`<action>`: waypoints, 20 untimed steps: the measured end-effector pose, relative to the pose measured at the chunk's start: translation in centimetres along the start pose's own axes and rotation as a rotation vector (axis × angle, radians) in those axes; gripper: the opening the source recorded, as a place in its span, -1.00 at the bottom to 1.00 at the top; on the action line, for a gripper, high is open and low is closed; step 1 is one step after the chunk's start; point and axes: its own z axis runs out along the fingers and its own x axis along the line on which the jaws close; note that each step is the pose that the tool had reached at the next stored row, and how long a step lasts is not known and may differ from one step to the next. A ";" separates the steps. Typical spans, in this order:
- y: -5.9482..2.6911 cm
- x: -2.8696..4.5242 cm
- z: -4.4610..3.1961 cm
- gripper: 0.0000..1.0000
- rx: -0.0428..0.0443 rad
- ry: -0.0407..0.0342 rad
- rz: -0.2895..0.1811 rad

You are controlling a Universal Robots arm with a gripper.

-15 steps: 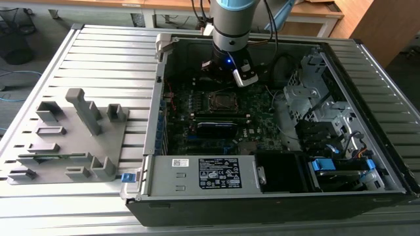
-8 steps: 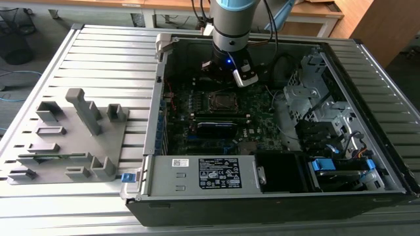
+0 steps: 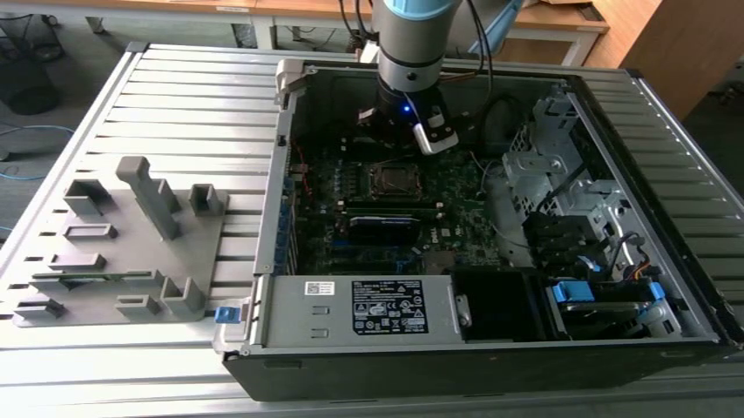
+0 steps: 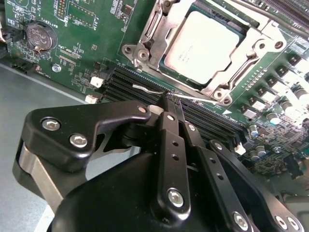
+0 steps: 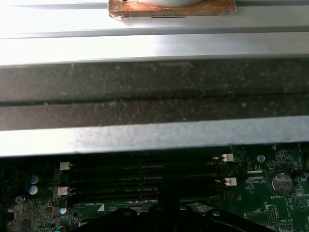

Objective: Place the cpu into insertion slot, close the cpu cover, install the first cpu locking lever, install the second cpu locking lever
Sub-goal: 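Install the first cpu locking lever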

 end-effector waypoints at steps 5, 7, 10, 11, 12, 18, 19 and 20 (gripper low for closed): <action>0.00 -0.04 0.01 -0.79 0.0001 0.0000 0.000; 0.00 -0.05 0.04 -0.79 0.0001 0.0000 0.000; -0.03 -0.07 0.15 -0.79 0.0001 0.0000 0.000; -0.03 -0.07 0.17 -0.79 0.0002 0.0001 0.000; -0.03 -0.07 0.18 -0.79 0.0003 0.0001 0.000; -0.05 -0.07 0.28 -0.79 0.0001 0.0000 0.000; -0.05 -0.07 0.28 -0.79 0.0001 0.0000 0.000; -0.05 -0.07 0.29 -0.79 0.0001 0.0000 0.000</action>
